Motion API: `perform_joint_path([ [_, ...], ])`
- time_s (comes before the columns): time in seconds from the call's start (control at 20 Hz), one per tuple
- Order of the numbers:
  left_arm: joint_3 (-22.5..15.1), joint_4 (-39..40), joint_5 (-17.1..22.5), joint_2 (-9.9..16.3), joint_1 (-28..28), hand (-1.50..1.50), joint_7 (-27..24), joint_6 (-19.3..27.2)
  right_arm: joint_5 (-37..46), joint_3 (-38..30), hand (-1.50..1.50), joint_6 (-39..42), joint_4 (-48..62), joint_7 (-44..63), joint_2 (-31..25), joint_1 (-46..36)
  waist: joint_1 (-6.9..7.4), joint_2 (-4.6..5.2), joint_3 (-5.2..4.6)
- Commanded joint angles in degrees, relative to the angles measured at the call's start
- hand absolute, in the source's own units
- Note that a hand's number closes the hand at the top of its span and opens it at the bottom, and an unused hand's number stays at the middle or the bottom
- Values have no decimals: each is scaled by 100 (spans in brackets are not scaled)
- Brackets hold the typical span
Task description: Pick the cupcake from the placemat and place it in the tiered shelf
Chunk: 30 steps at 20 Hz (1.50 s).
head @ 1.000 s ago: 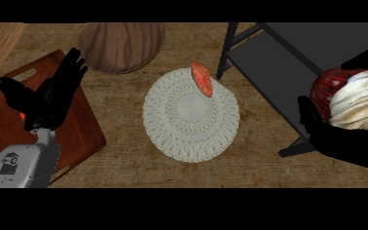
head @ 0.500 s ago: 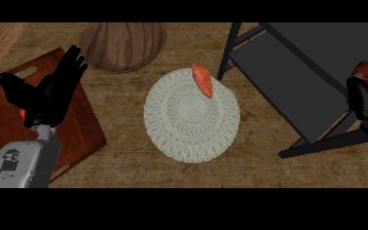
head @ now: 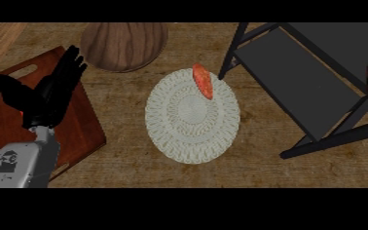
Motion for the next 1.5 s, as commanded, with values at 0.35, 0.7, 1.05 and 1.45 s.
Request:
perform_joint_path([
  [0.35,18,-232,24,10,182,0,130,-116,-311,-1078,-150,-1048,1505,-1418,-363,-137,-36,59,180],
  [0.7,145,-271,59,96,251,0,183,-173,-2072,-1861,-150,376,2047,-935,-1153,37,-105,27,182],
  [1.05,31,95,-227,-207,26,0,-101,76,-3212,-3069,-150,1275,2984,-1117,-2357,330,-127,50,181],
  [1.45,105,-62,-131,-152,215,0,-83,-66,-4706,-4303,-150,3090,4161,-1767,-3378,1121,-138,38,180],
])
